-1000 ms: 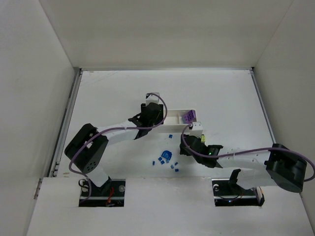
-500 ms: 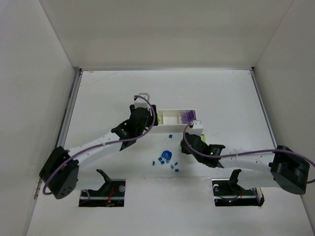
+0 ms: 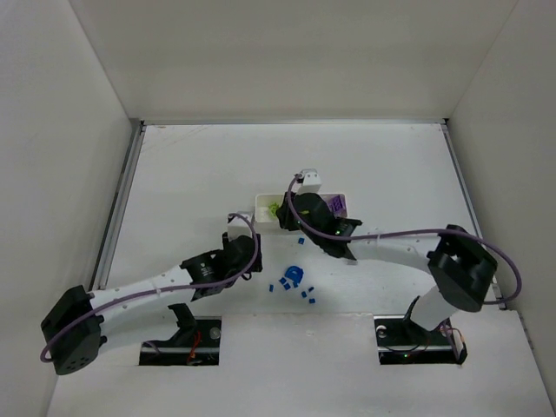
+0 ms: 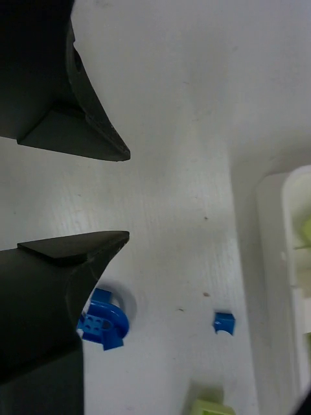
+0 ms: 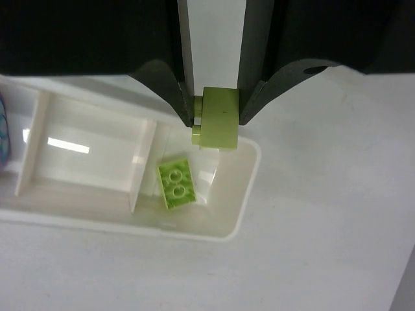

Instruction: Sort the legos into containers by color

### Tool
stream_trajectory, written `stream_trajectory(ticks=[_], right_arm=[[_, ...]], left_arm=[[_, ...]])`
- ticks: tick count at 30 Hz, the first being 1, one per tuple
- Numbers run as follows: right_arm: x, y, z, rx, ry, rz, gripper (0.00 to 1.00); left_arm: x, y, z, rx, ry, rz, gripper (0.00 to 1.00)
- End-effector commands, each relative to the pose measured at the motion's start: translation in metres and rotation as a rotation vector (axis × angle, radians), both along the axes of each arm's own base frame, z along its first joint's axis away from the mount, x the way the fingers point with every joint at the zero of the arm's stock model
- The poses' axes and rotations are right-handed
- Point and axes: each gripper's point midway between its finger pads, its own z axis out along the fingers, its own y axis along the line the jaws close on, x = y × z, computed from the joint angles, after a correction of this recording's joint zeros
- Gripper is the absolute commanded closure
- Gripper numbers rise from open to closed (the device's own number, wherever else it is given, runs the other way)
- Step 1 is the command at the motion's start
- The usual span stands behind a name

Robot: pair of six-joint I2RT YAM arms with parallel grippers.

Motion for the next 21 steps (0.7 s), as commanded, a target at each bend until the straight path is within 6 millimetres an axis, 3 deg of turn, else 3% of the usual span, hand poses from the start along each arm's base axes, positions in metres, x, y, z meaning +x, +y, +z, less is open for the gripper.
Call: stream_trajectory(ticks=[1,5,10,15,21], right_arm=[[0.03,0.027,0.014,0.045,-0.046,0.037,0.72],[0.045,0.041,0.002,0.031,-0.026,0.045,0.66],[0.05,0.043,0.009,0.045,-0.04,0.036,0.41],[0.039,0.03,0.012,0.065,-0.047,0.026,0.4],[0.017,0.0,0.006,0.082,-0.046,-0.02,0.4]], left_arm=[[-0.023,0.006,-0.012,-0.02,0.072,0.038,0.56],[-0.042,-0.007,-0.019,-0.022,0.11,-0.012,0.56],[-0.067,-0.032,-0.025,-0.016,0.136,-0.105,0.56],[-0.075,-0.042,-0.038,0.065,0.132,-0.133,0.56],[-0.074,-0.059,-0.043,0.088,0.114,-0.166,0.56]])
